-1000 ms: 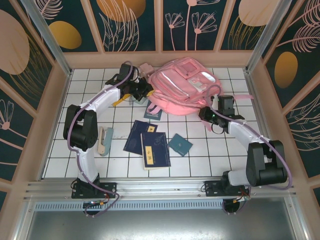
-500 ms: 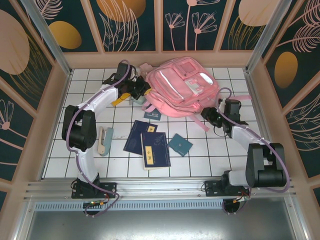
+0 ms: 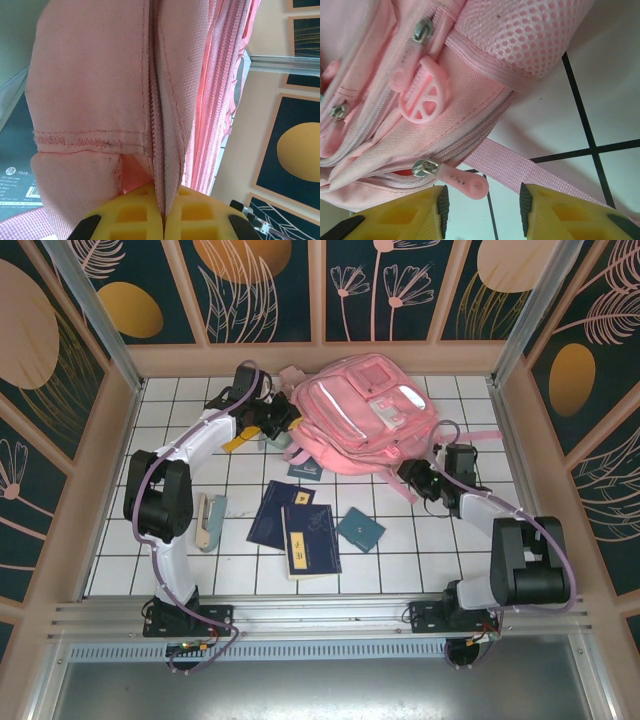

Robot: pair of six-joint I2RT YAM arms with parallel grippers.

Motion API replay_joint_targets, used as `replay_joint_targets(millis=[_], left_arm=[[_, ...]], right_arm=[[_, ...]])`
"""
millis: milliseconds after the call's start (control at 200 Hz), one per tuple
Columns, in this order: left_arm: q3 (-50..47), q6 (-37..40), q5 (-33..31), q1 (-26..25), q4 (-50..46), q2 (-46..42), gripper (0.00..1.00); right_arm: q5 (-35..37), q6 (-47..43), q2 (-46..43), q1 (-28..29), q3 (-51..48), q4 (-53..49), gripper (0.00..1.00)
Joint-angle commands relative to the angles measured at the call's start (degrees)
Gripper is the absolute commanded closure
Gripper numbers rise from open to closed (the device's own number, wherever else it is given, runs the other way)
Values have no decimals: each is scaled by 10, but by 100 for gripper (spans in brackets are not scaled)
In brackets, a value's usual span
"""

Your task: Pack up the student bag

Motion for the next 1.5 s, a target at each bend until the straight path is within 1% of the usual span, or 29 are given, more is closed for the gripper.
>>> replay_joint_targets(millis=[0, 95, 200, 235, 410, 485, 591, 721, 866, 961, 1041, 1126, 1241, 1336, 1496], left_arm=[[5, -1, -4, 3, 47, -30, 100], [6, -2, -3, 3, 47, -30, 100], [8, -1, -1, 2, 48, -29, 100], [8, -2, -1, 2, 48, -28, 100], [7, -6, 2, 2, 52, -25, 100], [5, -8, 5, 3, 56, -25, 100], [4, -11, 6, 3, 58, -27, 100], [1, -13, 8, 3, 61, -27, 100], [-3, -14, 9, 2, 64, -28, 100], [-3, -15, 10, 3, 65, -28, 100], [-3, -14, 8, 3, 65, -29, 100], [-3, -14, 8, 3, 65, -29, 100], [-5, -15, 9, 3, 67, -28, 100], [-6, -14, 7, 3, 67, -27, 100], [-6, -15, 8, 2, 69, -28, 100]], right_arm=[[-4, 17, 34, 8, 19, 29, 55], [-28, 46, 57, 7, 17, 66, 55], [-59, 99, 69, 6, -1, 137, 53], [-67, 118, 70, 6, -10, 162, 49], [-89, 244, 64, 5, -89, 345, 48], [-87, 294, 68, 7, -118, 411, 44], [-88, 318, 79, 12, -130, 438, 41], [-81, 335, 87, 13, -142, 466, 41], [-84, 357, 104, 12, -141, 509, 49], [-84, 363, 106, 12, -139, 519, 54], [-82, 365, 100, 13, -141, 521, 59], [-80, 361, 91, 12, -142, 512, 67], [-77, 353, 79, 11, -144, 497, 76], [-75, 349, 73, 11, -146, 491, 78], [-73, 338, 76, 12, -140, 475, 76]])
